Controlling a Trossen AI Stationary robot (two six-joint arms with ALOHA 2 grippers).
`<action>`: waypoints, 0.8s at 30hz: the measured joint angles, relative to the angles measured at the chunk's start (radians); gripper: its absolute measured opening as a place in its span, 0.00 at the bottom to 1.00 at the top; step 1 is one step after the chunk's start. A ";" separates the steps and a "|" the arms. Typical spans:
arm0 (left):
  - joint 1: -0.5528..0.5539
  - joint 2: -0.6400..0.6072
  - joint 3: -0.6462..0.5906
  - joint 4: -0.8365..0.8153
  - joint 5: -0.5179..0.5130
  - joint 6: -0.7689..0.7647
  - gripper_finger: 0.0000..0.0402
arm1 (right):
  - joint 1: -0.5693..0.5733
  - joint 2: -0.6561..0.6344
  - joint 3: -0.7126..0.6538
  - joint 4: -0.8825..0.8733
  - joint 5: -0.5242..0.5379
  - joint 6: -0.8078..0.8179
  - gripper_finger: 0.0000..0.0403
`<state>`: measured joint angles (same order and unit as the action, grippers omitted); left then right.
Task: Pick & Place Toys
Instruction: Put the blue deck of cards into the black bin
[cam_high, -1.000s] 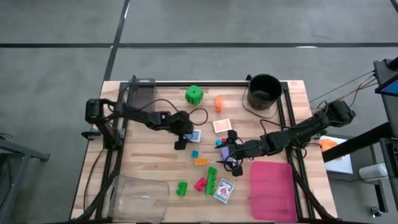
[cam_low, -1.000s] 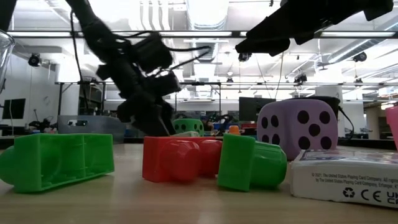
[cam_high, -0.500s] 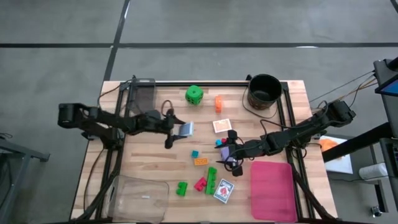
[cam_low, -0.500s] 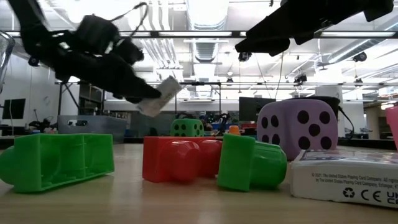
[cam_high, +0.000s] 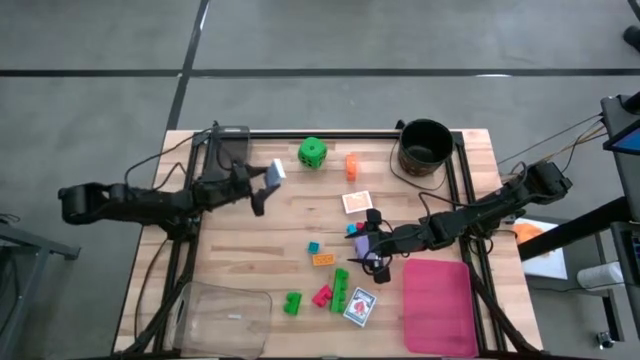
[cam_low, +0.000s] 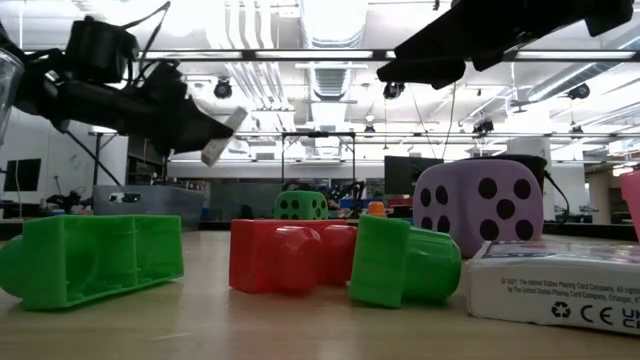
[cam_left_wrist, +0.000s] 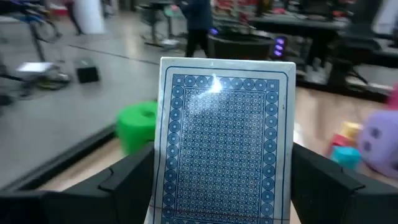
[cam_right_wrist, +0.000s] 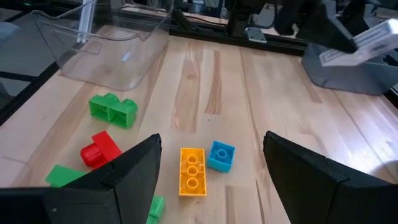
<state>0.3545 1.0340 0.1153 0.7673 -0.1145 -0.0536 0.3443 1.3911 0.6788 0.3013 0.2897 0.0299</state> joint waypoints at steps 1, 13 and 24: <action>0.011 -0.010 -0.005 0.001 -0.011 0.000 0.74 | 0.000 0.000 -0.001 -0.002 0.000 -0.002 0.70; 0.099 -0.016 -0.003 -0.039 -0.451 -0.034 0.74 | 0.000 0.000 -0.014 0.028 0.000 -0.008 0.70; 0.177 -0.016 -0.004 -0.144 -0.559 -0.060 0.74 | 0.000 0.000 -0.014 0.028 0.000 -0.008 0.70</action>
<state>0.5319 1.0180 0.1116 0.6231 -0.6739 -0.1131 0.3443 1.3911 0.6651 0.3290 0.2894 0.0219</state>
